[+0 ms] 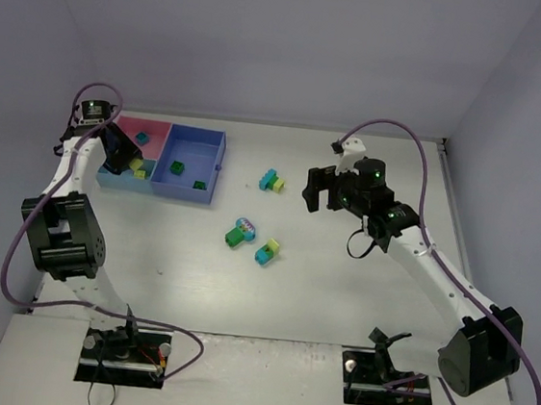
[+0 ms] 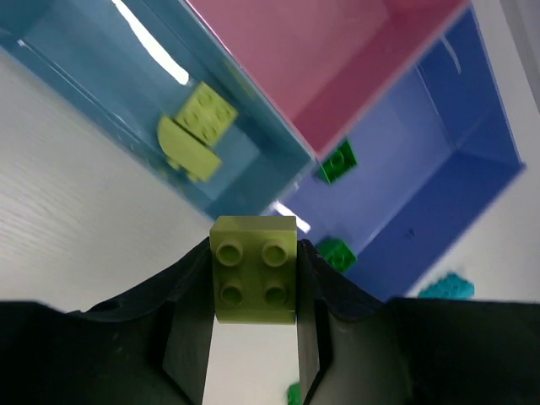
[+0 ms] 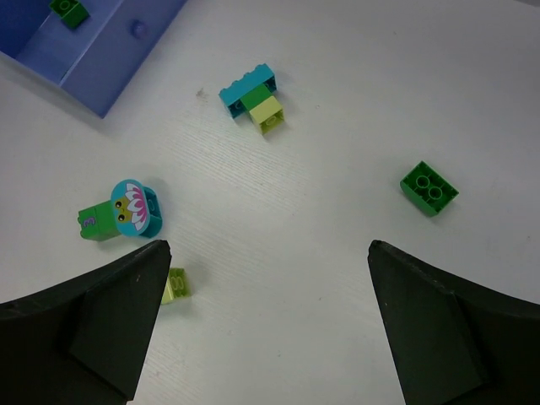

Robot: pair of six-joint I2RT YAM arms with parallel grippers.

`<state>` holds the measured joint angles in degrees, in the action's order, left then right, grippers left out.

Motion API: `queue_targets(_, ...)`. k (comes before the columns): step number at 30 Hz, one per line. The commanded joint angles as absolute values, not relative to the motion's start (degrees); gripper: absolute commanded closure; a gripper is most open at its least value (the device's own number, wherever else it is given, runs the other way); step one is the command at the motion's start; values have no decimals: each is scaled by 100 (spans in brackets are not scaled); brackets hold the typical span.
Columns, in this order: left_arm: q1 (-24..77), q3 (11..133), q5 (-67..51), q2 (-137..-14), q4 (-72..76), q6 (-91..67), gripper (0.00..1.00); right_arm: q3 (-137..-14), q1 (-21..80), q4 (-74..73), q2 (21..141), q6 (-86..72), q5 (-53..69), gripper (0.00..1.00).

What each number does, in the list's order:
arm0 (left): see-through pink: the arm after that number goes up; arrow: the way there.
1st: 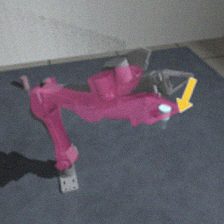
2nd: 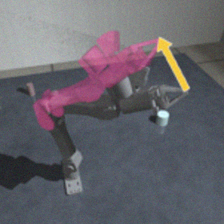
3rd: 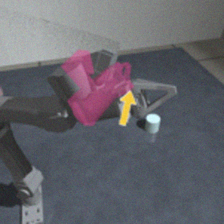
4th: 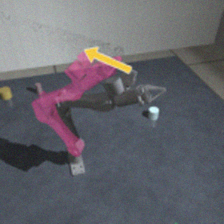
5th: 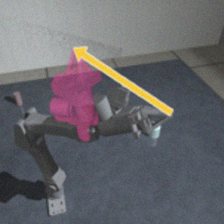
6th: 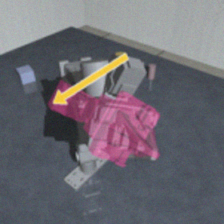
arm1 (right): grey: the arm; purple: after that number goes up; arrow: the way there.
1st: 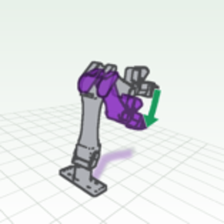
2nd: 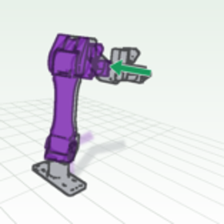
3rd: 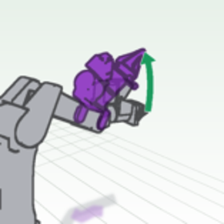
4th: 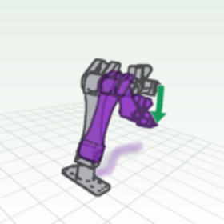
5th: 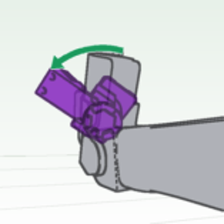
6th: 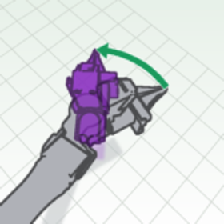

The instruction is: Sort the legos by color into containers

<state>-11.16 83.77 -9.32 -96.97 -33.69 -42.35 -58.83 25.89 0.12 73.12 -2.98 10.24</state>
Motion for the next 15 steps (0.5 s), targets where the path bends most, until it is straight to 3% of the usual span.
queue_targets(1, -1397, 8972, -686, -10061, -2910, -4588, 93, -5906, 2532, 343, 7391, -562, 616, 0)
queue_targets(9, -1661, 9527, -519, -10967, -2908, -4825, 74, -5898, 2479, 316, 7541, -677, 536, 0)
queue_targets(14, -1705, 9414, -510, -11004, -2848, -4913, 47, -5906, 2435, 290, 7629, -729, 370, 0)
queue_targets(15, -1705, 9387, -510, -10987, -2848, -4922, 47, -5906, 2417, 290, 7629, -747, 317, 0)
